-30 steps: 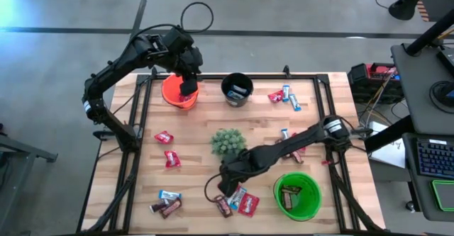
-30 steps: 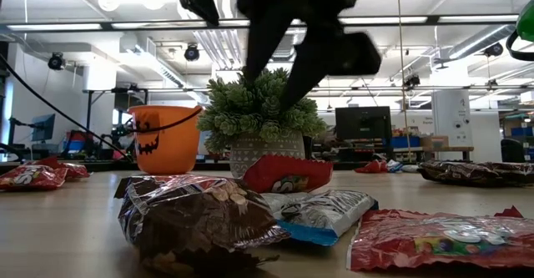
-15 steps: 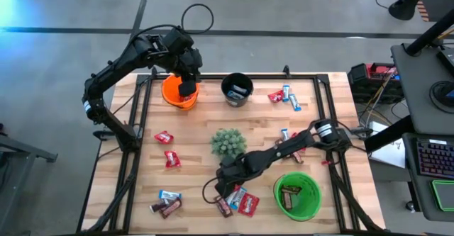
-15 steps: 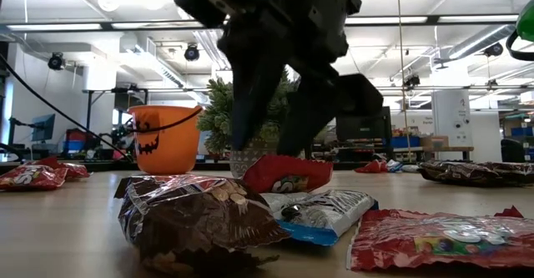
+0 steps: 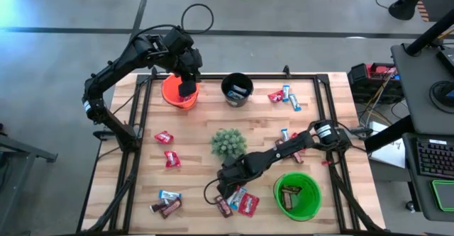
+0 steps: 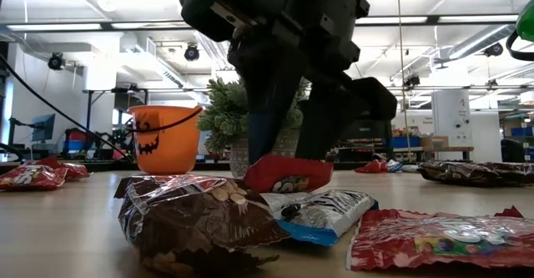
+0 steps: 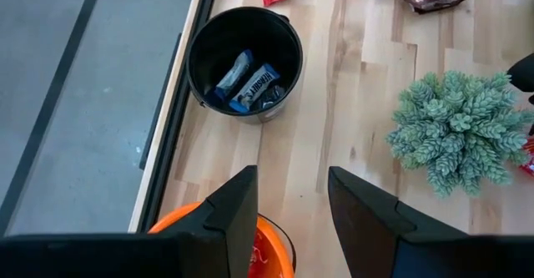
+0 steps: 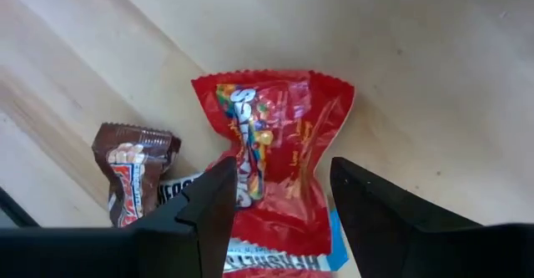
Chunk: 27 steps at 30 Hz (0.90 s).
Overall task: Organize candy in baskets
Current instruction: Put the red candy into the orange bucket
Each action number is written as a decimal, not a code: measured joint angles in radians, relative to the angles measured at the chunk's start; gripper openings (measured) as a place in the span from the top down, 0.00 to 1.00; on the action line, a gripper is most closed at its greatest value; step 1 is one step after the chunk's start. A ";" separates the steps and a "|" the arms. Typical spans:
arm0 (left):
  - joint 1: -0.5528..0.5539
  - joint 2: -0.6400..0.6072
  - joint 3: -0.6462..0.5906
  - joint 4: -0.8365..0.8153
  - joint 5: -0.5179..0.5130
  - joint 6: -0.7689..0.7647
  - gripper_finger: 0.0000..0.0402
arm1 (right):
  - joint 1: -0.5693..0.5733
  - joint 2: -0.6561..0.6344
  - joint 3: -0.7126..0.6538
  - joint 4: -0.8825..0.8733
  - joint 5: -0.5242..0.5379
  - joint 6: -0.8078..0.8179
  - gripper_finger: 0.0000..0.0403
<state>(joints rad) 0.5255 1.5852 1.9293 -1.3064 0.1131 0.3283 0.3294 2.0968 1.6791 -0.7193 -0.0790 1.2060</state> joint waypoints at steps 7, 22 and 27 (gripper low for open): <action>0.000 0.011 0.000 -0.001 -0.047 0.000 0.68 | 0.011 0.000 0.000 0.004 -0.009 0.011 0.54; 0.000 0.020 0.000 -0.004 -0.052 0.042 0.68 | 0.011 0.051 0.000 0.049 -0.026 0.017 0.63; 0.000 0.017 0.006 -0.005 -0.052 0.072 0.69 | 0.010 0.050 0.000 0.048 -0.027 0.026 0.90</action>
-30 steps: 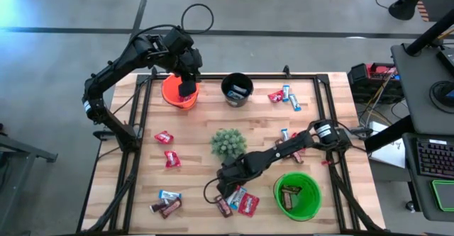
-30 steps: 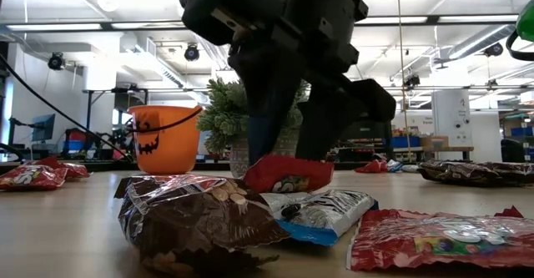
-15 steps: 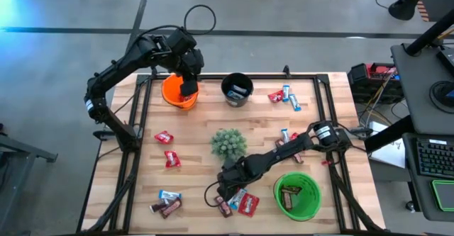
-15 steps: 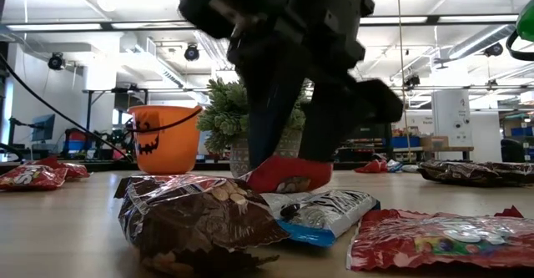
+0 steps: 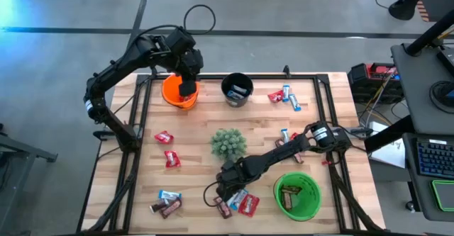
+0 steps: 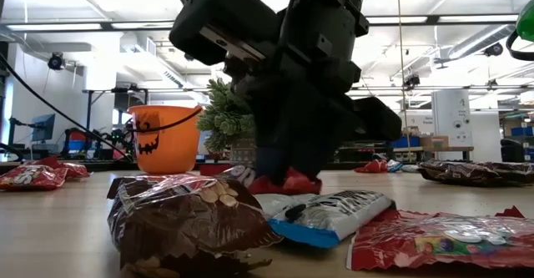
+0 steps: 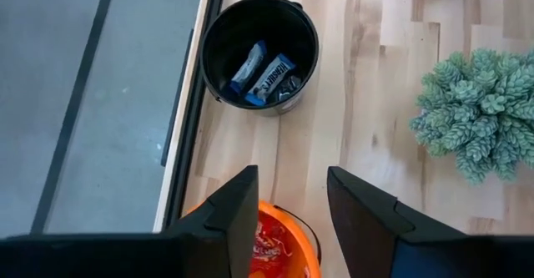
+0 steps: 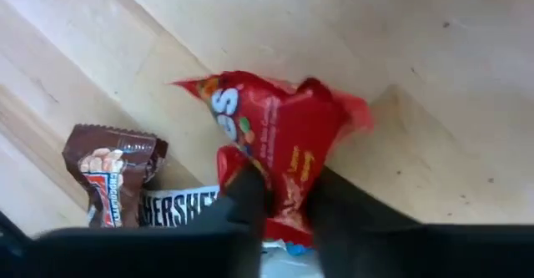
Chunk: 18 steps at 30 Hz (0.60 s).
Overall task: Organize candy in baskets
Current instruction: Put the red candy into the orange bucket
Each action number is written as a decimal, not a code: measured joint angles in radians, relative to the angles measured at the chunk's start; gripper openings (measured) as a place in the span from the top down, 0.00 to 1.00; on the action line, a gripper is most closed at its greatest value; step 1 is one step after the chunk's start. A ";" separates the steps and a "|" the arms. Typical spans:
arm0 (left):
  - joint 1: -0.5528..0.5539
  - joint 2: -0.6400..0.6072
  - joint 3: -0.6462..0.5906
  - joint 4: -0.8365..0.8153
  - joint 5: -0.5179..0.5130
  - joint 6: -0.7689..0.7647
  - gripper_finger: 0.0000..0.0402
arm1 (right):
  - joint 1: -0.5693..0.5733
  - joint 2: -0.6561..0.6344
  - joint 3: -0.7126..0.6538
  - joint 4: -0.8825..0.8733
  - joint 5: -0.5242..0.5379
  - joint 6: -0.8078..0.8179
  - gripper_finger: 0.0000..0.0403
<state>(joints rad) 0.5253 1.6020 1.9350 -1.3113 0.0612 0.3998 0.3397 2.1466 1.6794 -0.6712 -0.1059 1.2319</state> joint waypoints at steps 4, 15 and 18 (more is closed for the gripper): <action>0.000 0.000 0.004 -0.003 0.000 0.021 0.72 | 0.000 -0.023 0.000 -0.005 0.001 -0.004 0.96; 0.000 0.000 0.011 -0.024 0.001 0.037 0.77 | -0.002 -0.190 -0.002 -0.010 0.108 -0.074 0.98; 0.000 0.000 0.011 -0.023 0.003 0.018 0.73 | -0.015 -0.254 -0.001 -0.033 0.186 -0.113 0.98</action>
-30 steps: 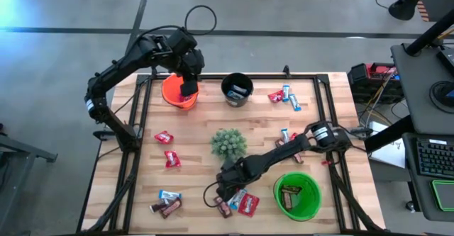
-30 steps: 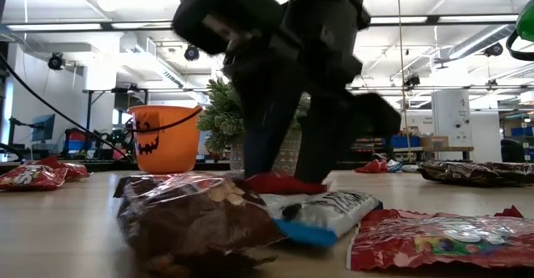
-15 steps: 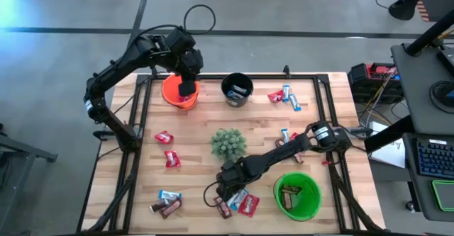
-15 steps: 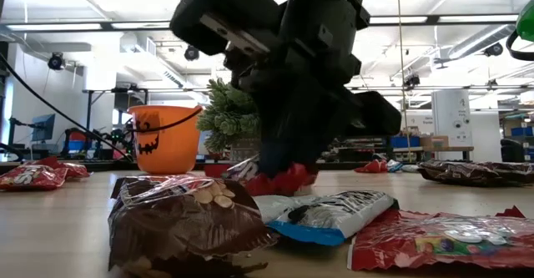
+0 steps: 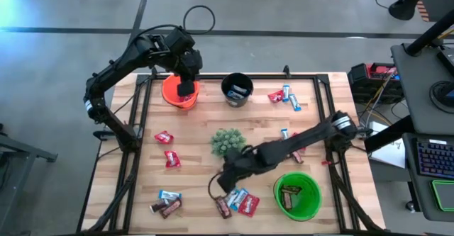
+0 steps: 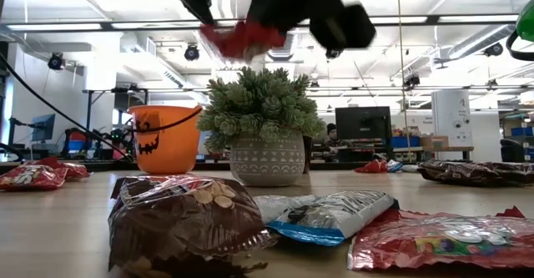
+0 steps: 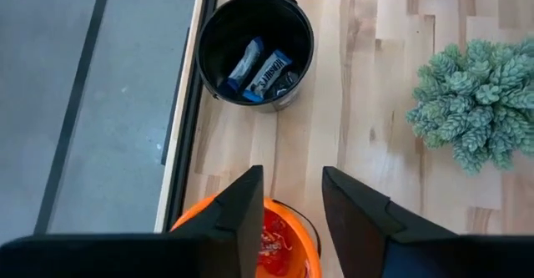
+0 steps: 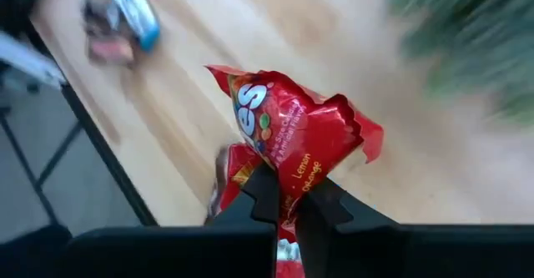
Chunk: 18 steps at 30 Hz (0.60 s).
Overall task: Organize candy in baskets
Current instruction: Put the red candy into the orange bucket
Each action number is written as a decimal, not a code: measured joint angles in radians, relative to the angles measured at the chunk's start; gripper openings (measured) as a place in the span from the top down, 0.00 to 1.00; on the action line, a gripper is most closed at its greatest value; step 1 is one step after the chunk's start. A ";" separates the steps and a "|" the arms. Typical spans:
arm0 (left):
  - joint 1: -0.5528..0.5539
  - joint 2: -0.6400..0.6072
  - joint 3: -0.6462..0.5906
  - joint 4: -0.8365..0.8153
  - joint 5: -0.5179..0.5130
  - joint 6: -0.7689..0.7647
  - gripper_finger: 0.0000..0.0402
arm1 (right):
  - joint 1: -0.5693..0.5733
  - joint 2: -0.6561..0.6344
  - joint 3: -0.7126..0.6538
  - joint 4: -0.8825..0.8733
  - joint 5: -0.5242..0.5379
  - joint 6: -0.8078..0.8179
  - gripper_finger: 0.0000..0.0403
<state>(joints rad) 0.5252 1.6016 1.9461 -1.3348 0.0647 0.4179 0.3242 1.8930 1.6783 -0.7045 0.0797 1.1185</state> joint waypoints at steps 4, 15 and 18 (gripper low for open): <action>0.000 0.000 0.003 0.006 0.003 -0.029 0.65 | -0.031 -0.065 0.001 -0.048 0.123 -0.058 0.98; 0.000 -0.001 0.004 0.086 0.004 0.016 0.53 | -0.181 -0.185 0.001 -0.066 0.211 -0.380 0.98; 0.000 -0.001 0.004 0.126 0.008 0.016 0.53 | -0.242 -0.216 0.001 -0.068 0.206 -0.487 0.98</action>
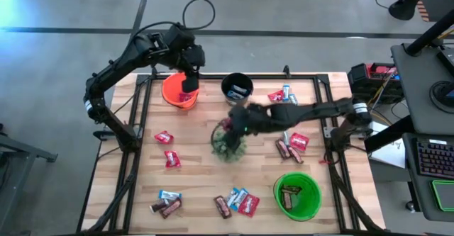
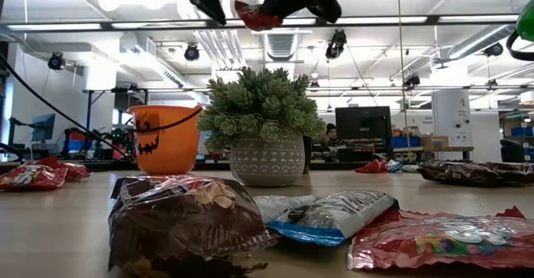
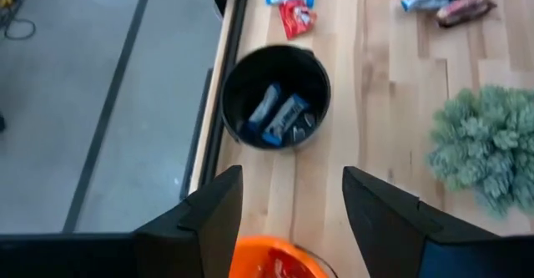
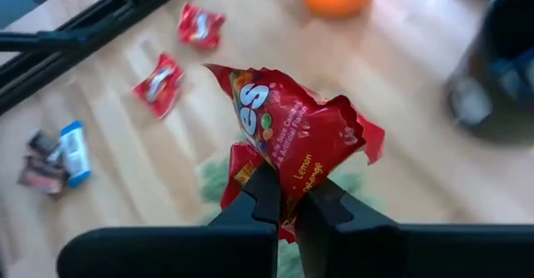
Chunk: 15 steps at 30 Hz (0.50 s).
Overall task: Organize candy in baskets
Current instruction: Put the red candy into the orange bucket
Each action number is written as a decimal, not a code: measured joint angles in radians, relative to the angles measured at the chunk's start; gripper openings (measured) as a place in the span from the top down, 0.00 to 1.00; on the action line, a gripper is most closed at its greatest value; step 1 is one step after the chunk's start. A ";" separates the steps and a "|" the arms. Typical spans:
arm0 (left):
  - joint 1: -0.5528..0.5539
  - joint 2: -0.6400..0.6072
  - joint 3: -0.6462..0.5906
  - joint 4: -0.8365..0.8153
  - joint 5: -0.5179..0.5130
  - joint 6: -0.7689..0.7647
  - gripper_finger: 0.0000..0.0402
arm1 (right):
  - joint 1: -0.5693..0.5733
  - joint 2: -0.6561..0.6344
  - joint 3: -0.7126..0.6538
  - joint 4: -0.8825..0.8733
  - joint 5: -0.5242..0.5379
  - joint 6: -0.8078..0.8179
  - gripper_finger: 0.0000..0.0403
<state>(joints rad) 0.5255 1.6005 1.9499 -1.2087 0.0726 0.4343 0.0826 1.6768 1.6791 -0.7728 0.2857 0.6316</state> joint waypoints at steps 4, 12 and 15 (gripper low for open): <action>0.001 0.000 0.000 0.040 0.018 0.002 0.53 | -0.079 -0.048 0.000 -0.003 -0.034 -0.149 0.98; 0.002 0.000 0.000 0.160 0.091 -0.011 0.53 | -0.244 -0.129 0.000 0.001 -0.180 -0.367 0.98; 0.002 -0.005 0.000 0.198 0.107 -0.040 0.53 | -0.298 -0.147 0.000 0.004 -0.218 -0.441 0.98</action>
<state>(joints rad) 0.5274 1.5959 1.9499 -1.0110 0.1796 0.3945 -0.2155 1.5302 1.6791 -0.7693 0.0680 0.1905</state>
